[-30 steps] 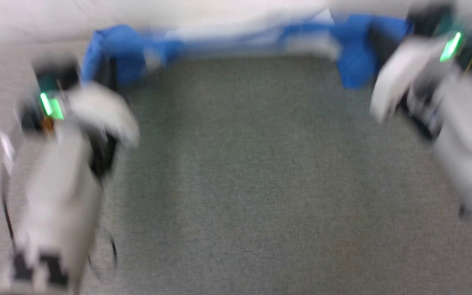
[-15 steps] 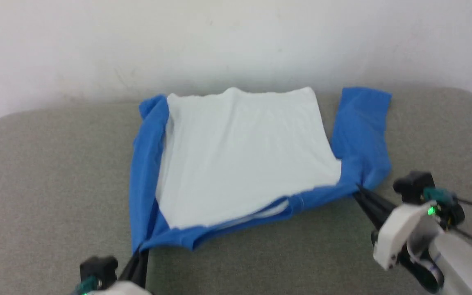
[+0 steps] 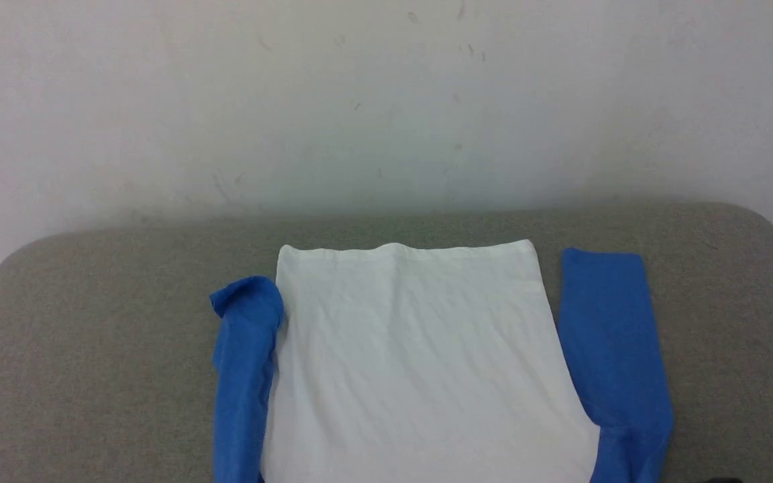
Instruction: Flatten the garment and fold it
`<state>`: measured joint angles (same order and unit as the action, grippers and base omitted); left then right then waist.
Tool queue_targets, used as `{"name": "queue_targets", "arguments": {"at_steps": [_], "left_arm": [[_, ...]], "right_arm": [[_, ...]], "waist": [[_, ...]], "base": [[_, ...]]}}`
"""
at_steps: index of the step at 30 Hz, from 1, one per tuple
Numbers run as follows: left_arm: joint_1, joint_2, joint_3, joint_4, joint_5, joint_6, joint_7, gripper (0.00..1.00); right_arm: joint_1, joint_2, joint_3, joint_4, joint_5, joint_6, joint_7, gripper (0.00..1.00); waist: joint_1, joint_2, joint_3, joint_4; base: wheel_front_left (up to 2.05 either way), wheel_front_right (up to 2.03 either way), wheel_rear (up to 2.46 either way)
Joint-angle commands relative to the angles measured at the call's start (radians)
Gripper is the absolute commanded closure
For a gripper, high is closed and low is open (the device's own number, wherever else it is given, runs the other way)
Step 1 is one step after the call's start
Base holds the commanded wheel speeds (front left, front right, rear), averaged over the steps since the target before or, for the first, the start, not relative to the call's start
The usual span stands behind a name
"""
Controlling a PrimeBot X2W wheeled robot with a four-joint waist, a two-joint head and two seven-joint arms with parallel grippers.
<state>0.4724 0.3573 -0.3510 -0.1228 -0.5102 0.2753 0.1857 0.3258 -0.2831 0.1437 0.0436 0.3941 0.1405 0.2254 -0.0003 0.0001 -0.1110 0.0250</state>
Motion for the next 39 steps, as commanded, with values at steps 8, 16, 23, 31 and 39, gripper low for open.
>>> {"name": "queue_targets", "arguments": {"at_steps": [8, 16, 23, 31, 39], "left_arm": [[-0.039, -0.028, -0.019, 0.074, -0.057, -0.041, 0.009, 0.00], [-0.059, -0.042, 0.040, 0.013, -0.086, -0.034, -0.059, 0.00], [-0.126, 0.015, 0.137, -0.085, -0.080, -0.021, -0.095, 0.00], [-0.470, 0.055, 0.192, 0.024, -0.035, -0.039, -0.123, 0.00], [-0.820, 0.110, 0.160, 0.322, -0.075, -0.156, 0.026, 0.00]], "right_arm": [[0.091, 0.068, -0.011, -0.070, -0.073, -0.010, 0.114, 0.00], [0.087, 0.115, -0.040, -0.204, -0.075, -0.010, -0.023, 0.00], [0.037, 0.174, -0.110, -0.350, -0.135, -0.010, -0.111, 0.00], [-0.079, 0.174, -0.159, -0.427, -0.186, -0.010, -0.119, 0.00], [-0.150, 0.159, -0.152, -0.412, -0.180, -0.010, -0.110, 0.00]], "waist": [[0.0003, -0.0001, 0.024, -0.006], [0.0003, -0.0001, 0.023, -0.004], [0.0003, -0.0001, 0.042, -0.009], [0.0003, -0.0001, 0.159, -0.035], [0.0003, -0.0001, 0.271, -0.084]], "base": [[0.00, 0.00, 0.00], [0.00, 0.00, 0.00], [0.00, 0.00, 0.00], [0.00, 0.00, 0.00], [0.00, 0.00, 0.00]]}}
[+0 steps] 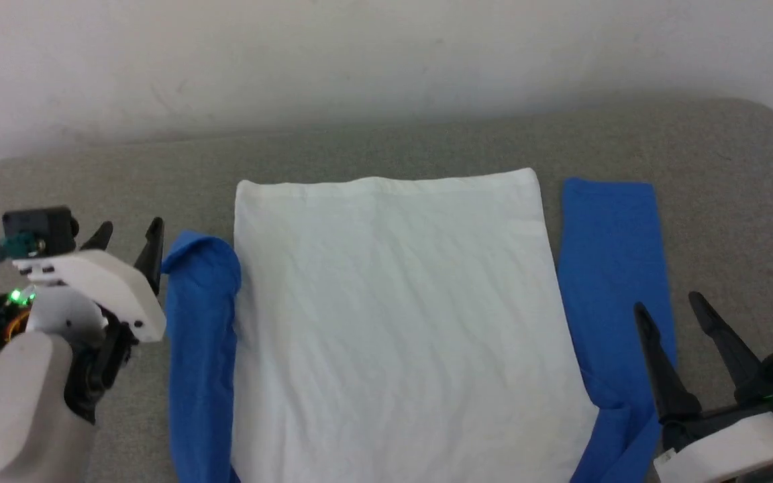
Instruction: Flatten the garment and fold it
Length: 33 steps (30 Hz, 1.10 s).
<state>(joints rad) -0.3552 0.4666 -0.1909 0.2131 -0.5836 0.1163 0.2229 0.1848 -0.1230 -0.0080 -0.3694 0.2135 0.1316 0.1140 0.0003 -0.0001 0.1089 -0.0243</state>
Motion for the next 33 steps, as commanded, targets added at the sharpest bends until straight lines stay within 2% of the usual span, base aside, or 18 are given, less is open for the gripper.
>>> {"name": "queue_targets", "arguments": {"at_steps": [1, 7, 12, 15, 16, 17, 18, 19, 20, 21, 27, 33], "left_arm": [[-0.028, 0.006, -0.008, 0.024, -0.011, -0.015, 0.018, 0.00], [-0.179, 0.039, -0.047, 0.246, -0.044, -0.080, 0.195, 0.00], [-0.232, 0.059, -0.088, 0.396, -0.053, -0.109, 0.341, 0.00], [-0.247, 0.070, -0.110, 0.453, -0.041, -0.111, 0.387, 0.00], [-0.249, 0.069, -0.119, 0.470, -0.040, -0.115, 0.404, 0.22], [-0.252, 0.067, -0.120, 0.480, -0.041, -0.115, 0.406, 0.52], [-0.259, 0.071, -0.129, 0.483, -0.026, -0.115, 0.390, 0.72], [-0.264, 0.070, -0.141, 0.492, -0.016, -0.117, 0.396, 0.76], [-0.273, 0.069, -0.154, 0.495, -0.006, -0.124, 0.400, 0.85], [-0.282, 0.065, -0.160, 0.502, -0.006, -0.127, 0.413, 1.00], [-0.319, 0.060, -0.194, 0.532, 0.010, -0.142, 0.452, 1.00], [-0.348, 0.066, -0.195, 0.520, 0.028, -0.133, 0.388, 1.00]], "right_arm": [[-0.016, -0.002, 0.002, 0.004, 0.003, -0.001, 0.001, 0.00], [-0.047, 0.000, 0.011, 0.031, 0.017, -0.001, 0.002, 0.00], [-0.065, -0.001, 0.023, 0.054, 0.030, -0.001, 0.002, 0.00], [-0.074, -0.002, 0.026, 0.065, 0.035, -0.001, -0.002, 0.00], [-0.075, -0.001, 0.026, 0.069, 0.038, -0.001, -0.003, 0.00], [-0.077, 0.000, 0.026, 0.071, 0.040, -0.001, -0.004, 0.00], [-0.079, 0.000, 0.026, 0.074, 0.041, -0.001, -0.006, 0.00], [-0.080, -0.001, 0.026, 0.077, 0.042, -0.001, -0.006, 0.00], [-0.081, -0.001, 0.026, 0.080, 0.042, -0.001, -0.006, 0.00], [-0.082, -0.002, 0.027, 0.083, 0.042, -0.001, -0.007, 0.00], [-0.085, 0.000, 0.020, 0.089, 0.042, -0.001, -0.016, 0.00], [-0.076, 0.005, 0.013, 0.095, 0.039, -0.001, -0.020, 0.00]], "waist": [[-0.0003, 0.0001, 0.062, -0.042], [-0.0003, 0.0001, 0.112, -0.076], [-0.0003, 0.0001, 0.134, -0.099], [-0.0003, 0.0001, 0.141, -0.108], [-0.0003, 0.0001, 0.142, -0.110], [-0.0003, 0.0001, 0.143, -0.111], [-0.0003, 0.0001, 0.144, -0.113], [-0.0003, 0.0001, 0.144, -0.114], [-0.0003, 0.0001, 0.142, -0.114], [-0.0003, 0.0001, 0.139, -0.116], [-0.0003, 0.0001, 0.117, -0.112], [-0.0003, 0.0001, 0.079, -0.100]], "base": [[0.00, 0.00, 0.00], [0.00, 0.00, 0.00], [0.00, 0.00, 0.00], [0.00, 0.00, 0.00], [0.00, 0.00, 0.00], [0.00, 0.00, 0.00], [0.00, 0.00, 0.00], [0.00, 0.00, 0.00], [0.00, 0.00, 0.00], [0.00, 0.00, 0.00], [0.00, 0.00, 0.00], [0.00, 0.00, 0.00]]}}
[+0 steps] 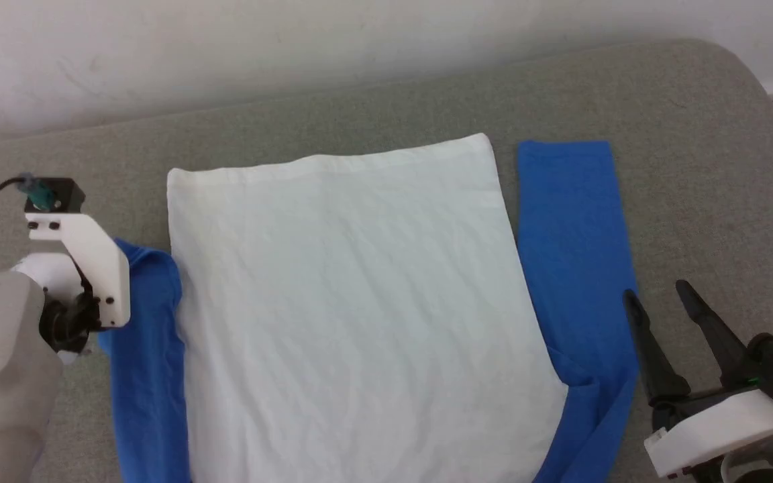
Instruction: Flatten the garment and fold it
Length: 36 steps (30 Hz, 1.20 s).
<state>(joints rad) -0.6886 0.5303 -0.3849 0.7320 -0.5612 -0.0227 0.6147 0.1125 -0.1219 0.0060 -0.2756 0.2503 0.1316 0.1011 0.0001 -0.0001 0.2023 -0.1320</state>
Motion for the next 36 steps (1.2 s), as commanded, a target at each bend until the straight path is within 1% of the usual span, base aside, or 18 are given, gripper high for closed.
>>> {"name": "queue_targets", "arguments": {"at_steps": [1, 4, 9, 12, 15, 20, 24, 27, 30, 31, 33, 36], "left_arm": [[-0.021, 0.005, 0.006, -0.010, 0.006, 0.012, -0.025, 1.00], [-0.038, 0.019, 0.018, -0.061, 0.022, 0.033, -0.091, 1.00], [-0.029, 0.024, 0.030, -0.209, 0.042, 0.067, -0.182, 1.00], [0.002, 0.009, 0.025, -0.326, 0.046, 0.082, -0.215, 1.00], [0.046, -0.026, 0.009, -0.448, 0.047, 0.102, -0.244, 1.00], [0.137, -0.127, -0.062, -0.610, 0.049, 0.130, -0.274, 1.00], [0.196, -0.241, -0.169, -0.667, 0.043, 0.117, -0.282, 1.00], [0.219, -0.330, -0.259, -0.641, 0.040, 0.091, -0.286, 1.00], [0.225, -0.413, -0.338, -0.575, 0.041, 0.063, -0.298, 1.00], [0.225, -0.413, -0.338, -0.575, 0.041, 0.063, -0.298, 1.00], [0.224, -0.448, -0.389, -0.526, 0.038, 0.044, -0.309, 1.00], [0.213, -0.472, -0.473, -0.453, 0.036, 0.019, -0.318, 1.00]], "right_arm": [[0.001, 0.005, -0.006, 0.002, 0.001, -0.001, -0.008, 0.00], [0.018, 0.009, -0.022, 0.003, -0.003, -0.001, -0.007, 0.00], [0.047, 0.020, -0.055, -0.001, -0.010, -0.001, -0.002, 0.00], [0.061, 0.029, -0.070, -0.006, -0.014, -0.001, 0.003, 0.00], [0.075, 0.036, -0.083, -0.013, -0.019, -0.001, 0.010, 0.00], [0.089, 0.045, -0.104, -0.030, -0.031, -0.001, 0.027, 0.00], [0.093, 0.052, -0.144, -0.042, -0.046, -0.001, 0.049, 0.00], [0.090, 0.057, -0.180, -0.056, -0.059, -0.001, 0.063, 0.00], [0.082, 0.059, -0.205, -0.072, -0.067, -0.001, 0.077, 0.00], [0.082, 0.059, -0.205, -0.072, -0.067, -0.001, 0.077, 0.00], [0.078, 0.061, -0.212, -0.083, -0.072, -0.001, 0.087, 0.00], [0.077, 0.063, -0.215, -0.092, -0.076, -0.001, 0.099, 0.00]], "waist": [[-0.0001, 0.0001, -0.024, 0.011], [-0.0001, 0.0001, -0.059, 0.026], [-0.0001, 0.0001, -0.122, 0.060], [-0.0001, 0.0001, -0.152, 0.075], [-0.0001, 0.0001, -0.178, 0.085], [-0.0001, 0.0001, -0.203, 0.077], [-0.0001, 0.0001, -0.204, 0.053], [-0.0001, 0.0001, -0.195, 0.030], [-0.0001, 0.0001, -0.178, 0.002], [-0.0001, 0.0001, -0.178, 0.002], [-0.0001, 0.0001, -0.160, -0.020], [-0.0001, 0.0001, -0.141, -0.046]], "base": [[0.00, 0.00, 0.00], [0.00, 0.00, 0.00], [0.00, 0.00, 0.00], [0.00, 0.00, 0.00], [0.00, 0.00, 0.00], [0.00, 0.00, 0.00], [0.00, 0.00, 0.00], [0.00, 0.00, 0.00], [0.00, 0.00, 0.00], [0.00, 0.00, 0.00], [0.00, 0.00, 0.00], [0.00, 0.00, 0.00]]}}
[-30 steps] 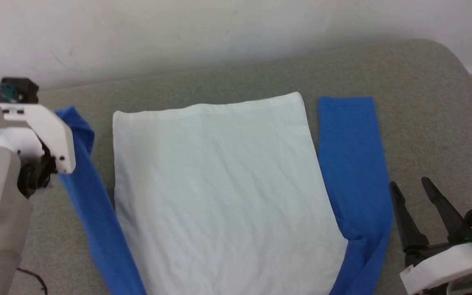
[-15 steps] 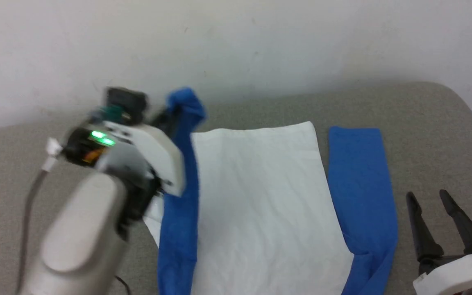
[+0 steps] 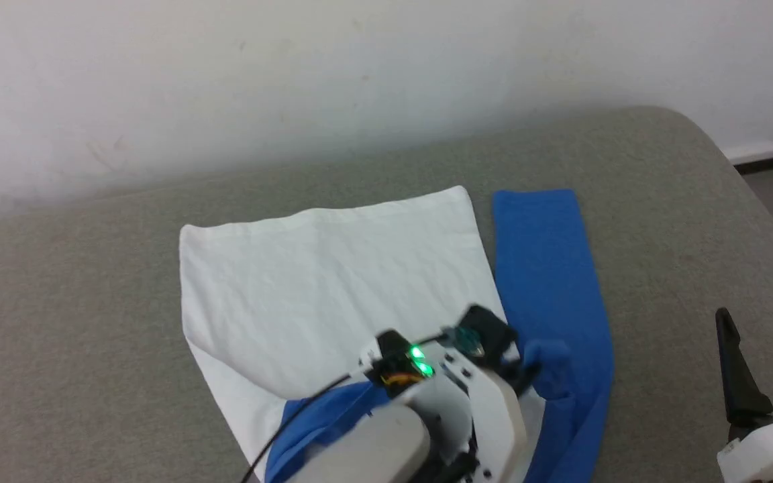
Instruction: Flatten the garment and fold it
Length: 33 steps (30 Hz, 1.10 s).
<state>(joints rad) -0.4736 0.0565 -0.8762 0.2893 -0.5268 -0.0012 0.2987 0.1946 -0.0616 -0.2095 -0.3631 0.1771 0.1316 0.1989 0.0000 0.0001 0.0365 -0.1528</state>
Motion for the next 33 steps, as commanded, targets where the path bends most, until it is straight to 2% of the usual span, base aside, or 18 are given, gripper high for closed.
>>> {"name": "queue_targets", "arguments": {"at_steps": [1, 4, 8, 9, 10, 11, 16, 20, 26, 33], "left_arm": [[-0.002, -0.002, -0.011, 0.011, -0.001, -0.009, -0.004, 1.00], [0.015, -0.005, -0.111, 0.052, -0.038, -0.024, -0.002, 1.00], [0.026, -0.006, -0.209, 0.093, -0.085, -0.004, -0.034, 1.00], [0.023, -0.006, -0.225, 0.098, -0.096, 0.000, -0.050, 0.92], [0.015, -0.006, -0.239, 0.100, -0.102, 0.002, -0.068, 0.10], [0.005, -0.006, -0.250, 0.095, -0.109, 0.003, -0.093, 0.00], [-0.036, -0.006, -0.252, 0.031, -0.135, 0.014, -0.244, 0.00], [-0.036, 0.003, -0.185, -0.022, -0.135, 0.061, -0.367, 0.00], [0.014, 0.116, -0.027, -0.093, -0.130, 0.179, -0.511, 0.00], [0.135, 0.269, 0.174, -0.180, -0.123, 0.320, -0.555, 0.00]], "right_arm": [[-0.004, 0.004, -0.001, -0.006, -0.002, -0.001, 0.002, 0.00], [0.002, 0.006, -0.002, -0.007, 0.001, -0.001, 0.005, 0.00], [0.000, 0.009, 0.011, 0.004, 0.011, -0.001, 0.003, 0.00], [-0.001, 0.009, 0.012, 0.007, 0.013, -0.001, 0.000, 0.00], [-0.002, 0.010, 0.013, 0.010, 0.016, -0.001, -0.002, 0.00], [-0.003, 0.010, 0.014, 0.014, 0.017, -0.001, -0.005, 0.00], [0.000, 0.011, 0.016, 0.031, 0.017, -0.001, -0.012, 0.00], [0.009, 0.011, 0.021, 0.040, 0.016, -0.001, -0.010, 0.00], [0.026, 0.011, 0.019, 0.050, 0.021, -0.001, -0.006, 0.00], [0.023, 0.011, 0.003, 0.074, 0.033, -0.001, 0.010, 0.00]], "waist": [[0.0000, -0.0001, 0.029, -0.031], [0.0000, -0.0001, 0.043, -0.044], [0.0000, -0.0001, 0.056, -0.051], [0.0000, -0.0001, 0.058, -0.048], [0.0000, -0.0001, 0.057, -0.043], [0.0000, -0.0001, 0.053, -0.037], [0.0000, -0.0001, 0.006, 0.006], [0.0000, -0.0001, -0.043, 0.045], [0.0000, -0.0001, -0.084, 0.102], [0.0000, -0.0001, -0.092, 0.153]], "base": [[0.00, 0.00, 0.00], [0.00, 0.00, 0.00], [0.00, 0.00, 0.00], [0.00, 0.00, 0.00], [0.00, 0.00, 0.00], [0.00, 0.00, 0.00], [0.00, 0.00, 0.00], [0.00, 0.00, 0.00], [0.00, 0.00, 0.00], [0.00, 0.00, 0.00]]}}
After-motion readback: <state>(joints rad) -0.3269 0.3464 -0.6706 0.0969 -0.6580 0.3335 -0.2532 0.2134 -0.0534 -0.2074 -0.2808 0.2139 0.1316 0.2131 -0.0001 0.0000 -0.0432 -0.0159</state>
